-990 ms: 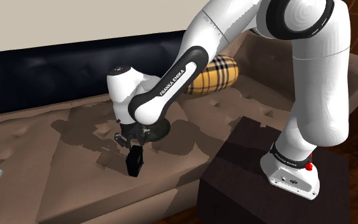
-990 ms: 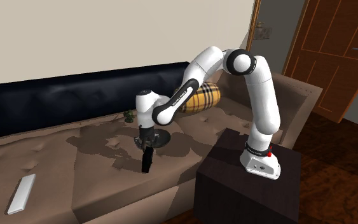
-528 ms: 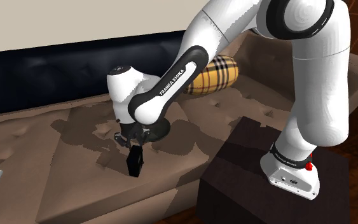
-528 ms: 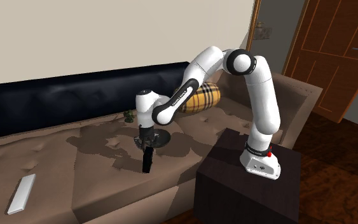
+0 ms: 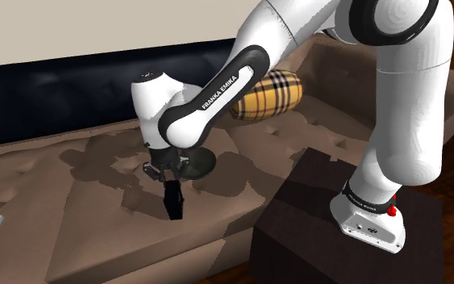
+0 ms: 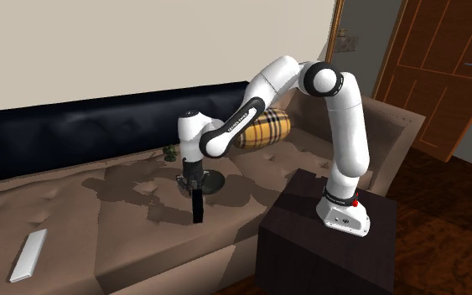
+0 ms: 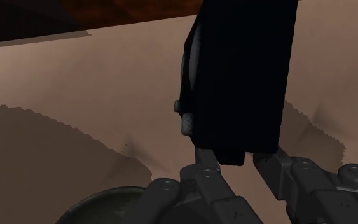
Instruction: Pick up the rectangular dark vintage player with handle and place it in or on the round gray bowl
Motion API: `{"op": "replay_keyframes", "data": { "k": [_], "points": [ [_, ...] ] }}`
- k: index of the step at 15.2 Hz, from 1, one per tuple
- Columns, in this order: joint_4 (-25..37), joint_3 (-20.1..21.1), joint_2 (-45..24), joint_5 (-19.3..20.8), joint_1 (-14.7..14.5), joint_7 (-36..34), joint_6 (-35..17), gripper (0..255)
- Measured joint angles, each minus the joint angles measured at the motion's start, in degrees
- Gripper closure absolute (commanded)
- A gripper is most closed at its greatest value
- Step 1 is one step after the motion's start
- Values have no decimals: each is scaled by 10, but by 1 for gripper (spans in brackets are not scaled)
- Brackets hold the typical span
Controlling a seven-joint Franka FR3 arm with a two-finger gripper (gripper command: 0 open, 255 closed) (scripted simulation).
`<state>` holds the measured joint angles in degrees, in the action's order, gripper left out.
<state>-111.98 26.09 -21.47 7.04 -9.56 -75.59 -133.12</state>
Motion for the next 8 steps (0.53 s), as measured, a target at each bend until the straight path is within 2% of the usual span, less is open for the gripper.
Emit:
{"op": "replay_keyframes", "data": {
  "k": [8],
  "points": [
    [17, 10, 37, -21, 8, 10, 51, 255]
  ]
}}
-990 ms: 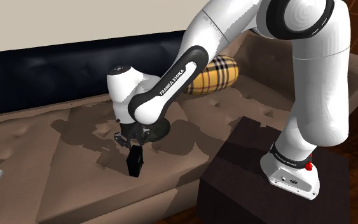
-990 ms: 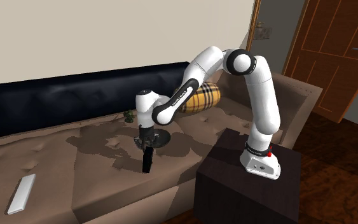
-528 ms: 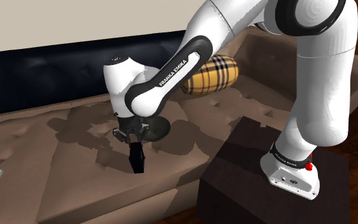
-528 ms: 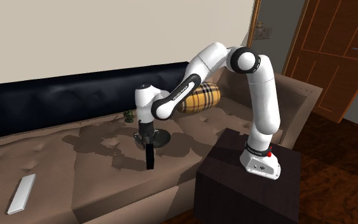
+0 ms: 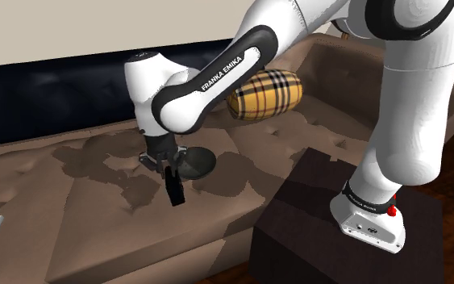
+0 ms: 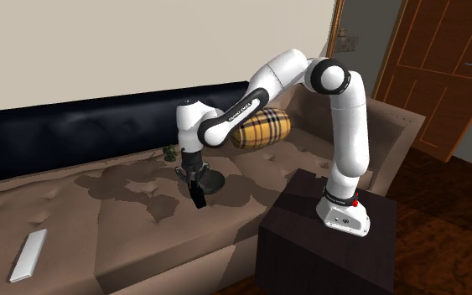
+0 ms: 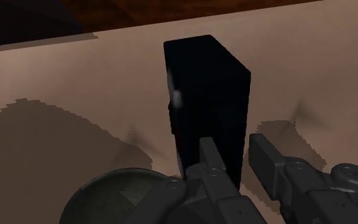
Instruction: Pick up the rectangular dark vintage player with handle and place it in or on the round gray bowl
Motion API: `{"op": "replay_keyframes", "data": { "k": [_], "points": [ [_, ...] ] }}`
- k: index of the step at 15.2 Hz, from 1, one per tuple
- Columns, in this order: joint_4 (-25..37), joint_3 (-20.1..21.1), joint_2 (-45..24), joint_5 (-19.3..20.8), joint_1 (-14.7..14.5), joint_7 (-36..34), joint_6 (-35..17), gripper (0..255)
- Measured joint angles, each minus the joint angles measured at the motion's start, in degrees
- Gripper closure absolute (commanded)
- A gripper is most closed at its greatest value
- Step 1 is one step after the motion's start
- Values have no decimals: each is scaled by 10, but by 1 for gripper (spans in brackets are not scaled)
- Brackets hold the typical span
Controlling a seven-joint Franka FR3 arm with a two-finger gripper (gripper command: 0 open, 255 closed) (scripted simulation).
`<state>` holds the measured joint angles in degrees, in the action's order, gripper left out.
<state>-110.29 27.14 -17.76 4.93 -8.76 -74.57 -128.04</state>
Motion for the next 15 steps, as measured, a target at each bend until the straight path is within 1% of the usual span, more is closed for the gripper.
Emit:
{"op": "replay_keyframes", "data": {
  "k": [11, 15],
  "points": [
    [38, 7, 37, -21, 7, 11, 71, 255],
    [41, -2, 50, -32, 32, 49, 87, 255]
  ]
}}
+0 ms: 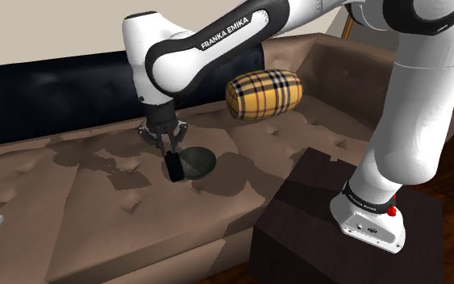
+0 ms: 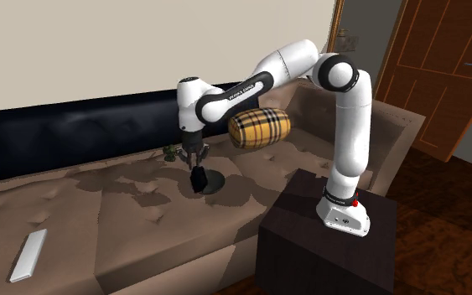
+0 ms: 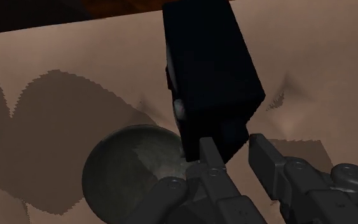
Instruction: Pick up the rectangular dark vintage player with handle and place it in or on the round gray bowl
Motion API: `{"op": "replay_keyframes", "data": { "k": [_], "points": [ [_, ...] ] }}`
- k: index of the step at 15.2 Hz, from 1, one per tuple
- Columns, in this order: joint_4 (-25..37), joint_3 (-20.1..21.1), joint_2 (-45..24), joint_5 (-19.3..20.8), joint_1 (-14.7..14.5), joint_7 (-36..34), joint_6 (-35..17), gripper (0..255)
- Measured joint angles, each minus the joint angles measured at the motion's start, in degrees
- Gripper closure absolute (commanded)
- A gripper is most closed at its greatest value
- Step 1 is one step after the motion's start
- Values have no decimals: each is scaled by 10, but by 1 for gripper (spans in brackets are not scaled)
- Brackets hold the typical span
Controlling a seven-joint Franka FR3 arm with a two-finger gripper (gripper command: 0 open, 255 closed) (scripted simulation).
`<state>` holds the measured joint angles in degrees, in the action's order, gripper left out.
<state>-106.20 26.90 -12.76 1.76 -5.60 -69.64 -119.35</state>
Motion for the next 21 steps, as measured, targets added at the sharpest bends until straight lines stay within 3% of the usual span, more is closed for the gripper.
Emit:
{"op": "replay_keyframes", "data": {
  "k": [13, 21],
  "points": [
    [45, -60, 10, -21, 103, 170, 61, 255],
    [14, -64, -6, -16, 106, 177, 17, 255]
  ]
}}
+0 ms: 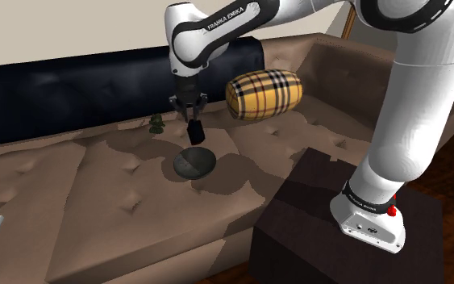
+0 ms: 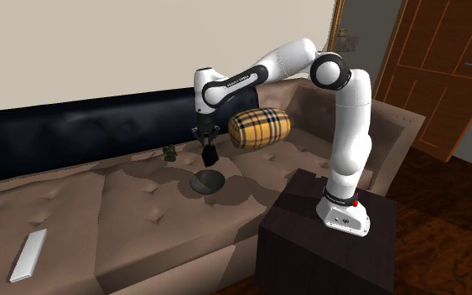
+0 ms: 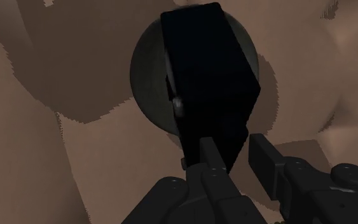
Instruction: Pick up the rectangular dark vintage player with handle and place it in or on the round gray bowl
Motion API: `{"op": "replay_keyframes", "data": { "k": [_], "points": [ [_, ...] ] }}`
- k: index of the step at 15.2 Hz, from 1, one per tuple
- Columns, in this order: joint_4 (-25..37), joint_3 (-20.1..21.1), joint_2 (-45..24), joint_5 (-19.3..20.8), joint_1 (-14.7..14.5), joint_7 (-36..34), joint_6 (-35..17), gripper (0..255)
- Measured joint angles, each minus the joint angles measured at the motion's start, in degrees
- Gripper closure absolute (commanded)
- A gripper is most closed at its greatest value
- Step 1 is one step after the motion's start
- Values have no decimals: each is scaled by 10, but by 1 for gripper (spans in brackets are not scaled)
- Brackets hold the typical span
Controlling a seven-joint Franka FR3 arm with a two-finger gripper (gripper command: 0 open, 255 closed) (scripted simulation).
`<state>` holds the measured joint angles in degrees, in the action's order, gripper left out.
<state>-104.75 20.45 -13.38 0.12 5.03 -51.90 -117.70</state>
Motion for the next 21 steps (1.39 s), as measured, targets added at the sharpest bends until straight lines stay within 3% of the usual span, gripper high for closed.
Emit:
{"op": "replay_keyframes", "data": {
  "k": [13, 20, 21],
  "points": [
    [-46, -6, -44, 16, -4, -4, -87, 255],
    [-49, -6, -50, 19, -6, -7, -96, 255],
    [-49, -6, -50, 19, -6, -7, -96, 0]
  ]
}}
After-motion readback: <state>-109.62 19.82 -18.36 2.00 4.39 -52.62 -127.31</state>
